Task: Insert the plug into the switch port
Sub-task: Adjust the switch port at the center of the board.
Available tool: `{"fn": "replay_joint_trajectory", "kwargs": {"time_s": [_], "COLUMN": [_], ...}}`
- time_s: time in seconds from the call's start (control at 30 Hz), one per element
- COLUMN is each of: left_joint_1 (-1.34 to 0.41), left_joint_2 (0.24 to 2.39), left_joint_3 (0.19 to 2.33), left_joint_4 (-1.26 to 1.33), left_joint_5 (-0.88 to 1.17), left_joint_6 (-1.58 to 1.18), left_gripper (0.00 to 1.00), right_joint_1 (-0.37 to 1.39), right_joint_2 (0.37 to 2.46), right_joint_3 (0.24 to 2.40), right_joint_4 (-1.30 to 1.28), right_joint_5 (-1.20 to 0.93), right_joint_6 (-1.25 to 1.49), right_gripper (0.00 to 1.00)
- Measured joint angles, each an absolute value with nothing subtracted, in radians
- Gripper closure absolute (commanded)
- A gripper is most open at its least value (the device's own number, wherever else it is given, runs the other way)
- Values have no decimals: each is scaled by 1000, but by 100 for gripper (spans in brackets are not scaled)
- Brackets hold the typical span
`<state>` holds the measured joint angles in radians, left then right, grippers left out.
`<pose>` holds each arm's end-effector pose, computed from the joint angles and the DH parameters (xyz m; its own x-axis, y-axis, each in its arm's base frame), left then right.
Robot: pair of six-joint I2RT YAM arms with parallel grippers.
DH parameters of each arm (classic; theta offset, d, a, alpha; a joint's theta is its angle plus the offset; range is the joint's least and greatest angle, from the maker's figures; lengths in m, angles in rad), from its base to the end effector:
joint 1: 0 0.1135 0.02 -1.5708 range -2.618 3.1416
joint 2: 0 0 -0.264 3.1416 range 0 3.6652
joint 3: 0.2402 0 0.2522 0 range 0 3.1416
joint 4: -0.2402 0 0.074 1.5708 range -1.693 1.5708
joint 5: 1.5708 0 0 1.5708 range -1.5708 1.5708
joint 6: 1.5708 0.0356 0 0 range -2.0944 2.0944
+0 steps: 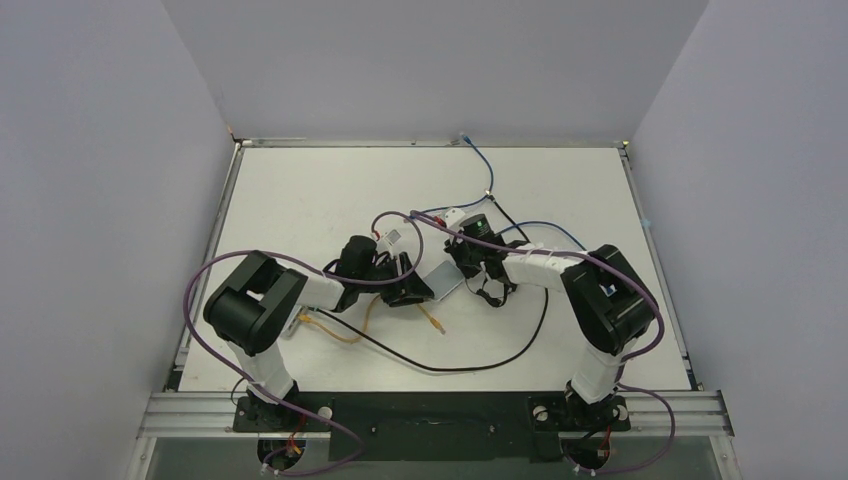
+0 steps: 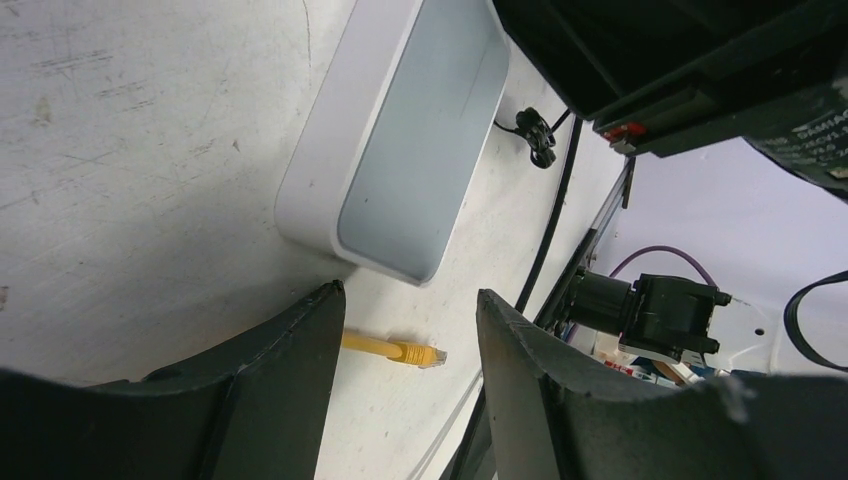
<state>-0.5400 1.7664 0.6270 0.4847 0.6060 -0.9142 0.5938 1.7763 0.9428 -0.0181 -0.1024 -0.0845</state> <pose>0.2556 -0.1769 0.1122 -0.9605 -0.1833 -0.2095 0.0808 0.5365 -0.8400 0.2922 0.2017 0.1486 -0.5696 -0.4858 -0.6629 -0.6628 0.7485 0.0210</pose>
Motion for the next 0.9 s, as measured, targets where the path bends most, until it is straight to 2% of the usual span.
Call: {"fn": "replay_joint_trajectory", "kwargs": {"time_s": [0.9], "left_joint_1": [-506], "left_joint_2": [1752], "left_joint_3": [658], "left_joint_4": [390], "left_joint_5": [599], "left_joint_6": [-897], "left_gripper": [50], "right_joint_1": [713], "right_joint_2": [1602], "right_joint_3": [721], "right_joint_4": [39], "right_joint_5": [34], "right_joint_6": [140], "right_gripper": [100]}}
